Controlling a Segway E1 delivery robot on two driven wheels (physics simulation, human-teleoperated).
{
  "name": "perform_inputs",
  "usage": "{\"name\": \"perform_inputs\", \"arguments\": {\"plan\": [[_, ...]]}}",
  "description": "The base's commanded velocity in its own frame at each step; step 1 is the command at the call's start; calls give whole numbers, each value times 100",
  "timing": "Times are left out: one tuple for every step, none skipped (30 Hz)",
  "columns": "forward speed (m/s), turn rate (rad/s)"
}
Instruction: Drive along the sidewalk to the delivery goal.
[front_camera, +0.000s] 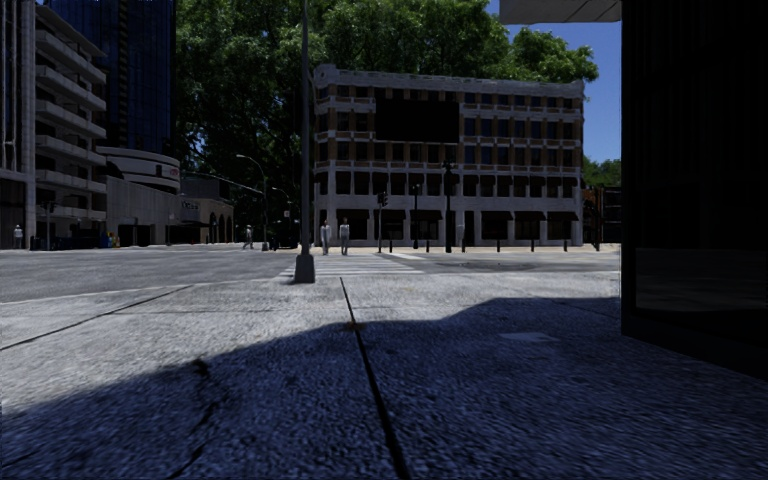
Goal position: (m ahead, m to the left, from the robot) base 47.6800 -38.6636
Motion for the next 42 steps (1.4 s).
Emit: {"name": "perform_inputs", "arguments": {"plan": [[200,0],[200,0],[200,0],[200,0],[200,0],[200,0],[200,0],[200,0],[200,0],[200,0],[200,0],[200,0],[200,0],[200,0],[200,0],[200,0],[200,0],[200,0],[200,0],[200,0],[200,0],[200,0],[200,0],[200,0],[200,0],[200,0],[200,0],[200,0],[200,0],[200,0],[200,0],[200,-3],[200,-3],[200,-4],[200,-5],[200,-10],[200,-21],[200,-21],[200,-38],[200,-42],[200,-43],[200,-43]]}}
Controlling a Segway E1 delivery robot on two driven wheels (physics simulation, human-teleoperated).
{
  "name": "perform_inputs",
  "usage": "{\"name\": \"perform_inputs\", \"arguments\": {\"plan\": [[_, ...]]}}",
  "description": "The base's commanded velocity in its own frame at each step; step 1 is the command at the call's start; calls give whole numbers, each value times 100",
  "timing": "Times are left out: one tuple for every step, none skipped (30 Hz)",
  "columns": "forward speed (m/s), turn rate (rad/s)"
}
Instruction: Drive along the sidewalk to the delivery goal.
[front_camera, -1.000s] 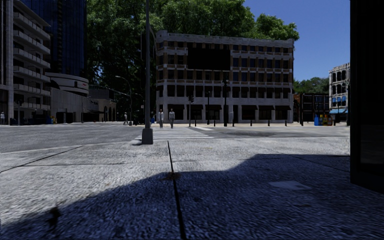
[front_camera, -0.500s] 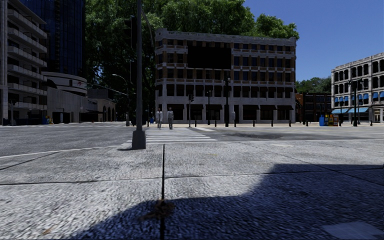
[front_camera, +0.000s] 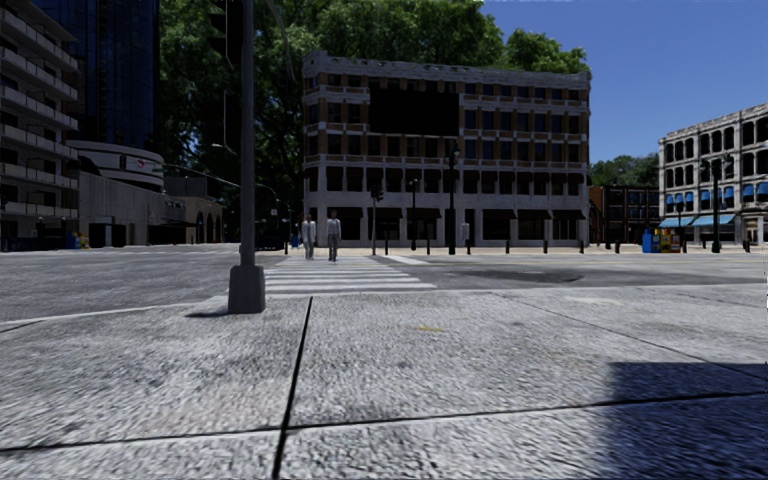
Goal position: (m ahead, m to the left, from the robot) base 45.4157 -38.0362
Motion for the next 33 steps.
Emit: {"name": "perform_inputs", "arguments": {"plan": [[200,-34],[200,-14],[200,-14],[200,0],[200,0],[200,0],[200,0],[200,0],[200,0],[200,0],[200,0],[200,0],[200,0],[200,0],[200,0],[200,0],[200,0],[200,0],[200,0],[200,0],[200,0],[200,0],[200,0],[200,0],[200,0],[200,0],[200,0],[200,0],[200,0],[200,0],[200,0],[200,0],[200,0]]}}
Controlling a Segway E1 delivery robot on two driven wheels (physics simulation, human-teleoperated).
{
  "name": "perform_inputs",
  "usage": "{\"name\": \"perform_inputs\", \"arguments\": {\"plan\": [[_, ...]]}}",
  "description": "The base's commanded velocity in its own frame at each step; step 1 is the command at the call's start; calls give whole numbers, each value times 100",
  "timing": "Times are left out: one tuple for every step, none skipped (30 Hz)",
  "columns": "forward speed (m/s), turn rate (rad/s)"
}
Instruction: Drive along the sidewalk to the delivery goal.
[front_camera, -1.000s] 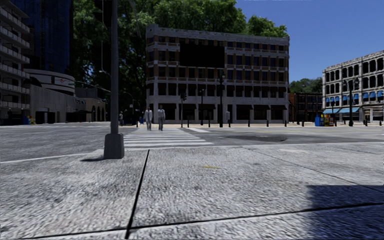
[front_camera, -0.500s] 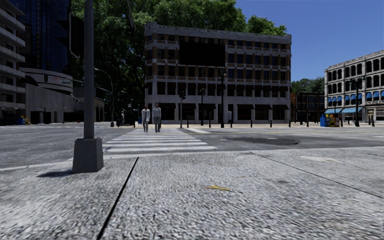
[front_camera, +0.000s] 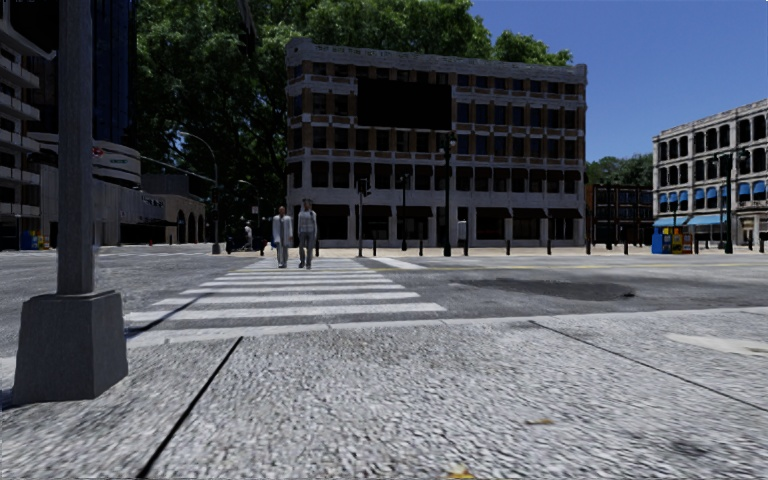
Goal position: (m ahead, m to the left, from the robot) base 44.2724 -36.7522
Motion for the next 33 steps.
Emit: {"name": "perform_inputs", "arguments": {"plan": [[200,0],[200,0],[200,0],[200,0],[200,0],[200,0],[200,0],[200,0],[200,0],[200,0],[200,0],[200,0],[200,0],[200,0],[200,0],[200,4],[200,14],[200,20],[200,20],[200,25],[200,29],[200,31],[200,31],[200,32],[200,32],[200,32],[200,32],[200,32],[200,32],[200,32],[200,32],[200,32],[200,32]]}}
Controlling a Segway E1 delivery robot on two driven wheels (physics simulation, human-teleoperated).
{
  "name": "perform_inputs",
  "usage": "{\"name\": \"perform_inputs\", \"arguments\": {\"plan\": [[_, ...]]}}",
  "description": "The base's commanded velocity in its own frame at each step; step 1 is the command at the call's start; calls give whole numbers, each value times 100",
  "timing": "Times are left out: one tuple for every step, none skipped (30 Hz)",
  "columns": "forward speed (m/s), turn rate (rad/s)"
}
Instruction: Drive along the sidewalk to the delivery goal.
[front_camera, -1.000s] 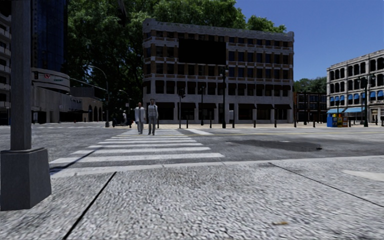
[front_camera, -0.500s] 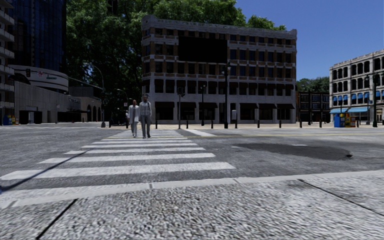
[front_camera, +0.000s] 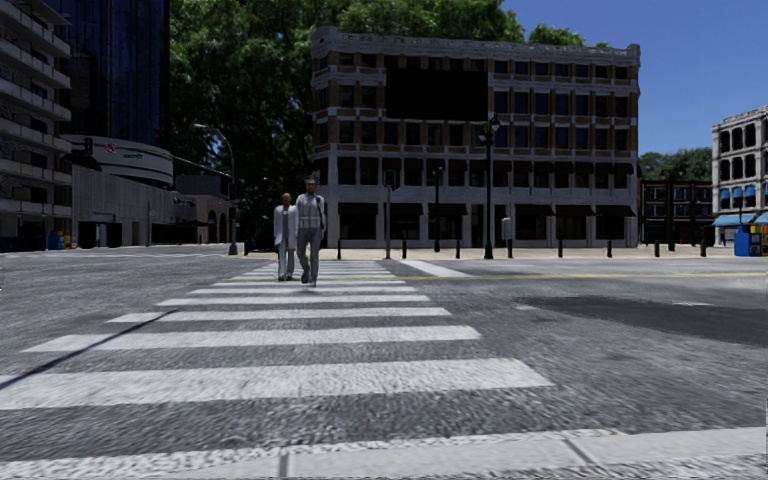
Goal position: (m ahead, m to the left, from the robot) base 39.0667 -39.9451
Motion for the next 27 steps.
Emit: {"name": "perform_inputs", "arguments": {"plan": [[200,26],[200,26],[200,0],[200,0],[200,0],[200,0],[200,0],[200,0],[200,0],[200,0],[200,0],[200,0],[200,0],[200,0],[200,0],[200,0],[200,0],[200,0],[200,0],[200,0],[200,0],[200,0],[200,0],[200,0],[200,0],[200,0],[200,0]]}}
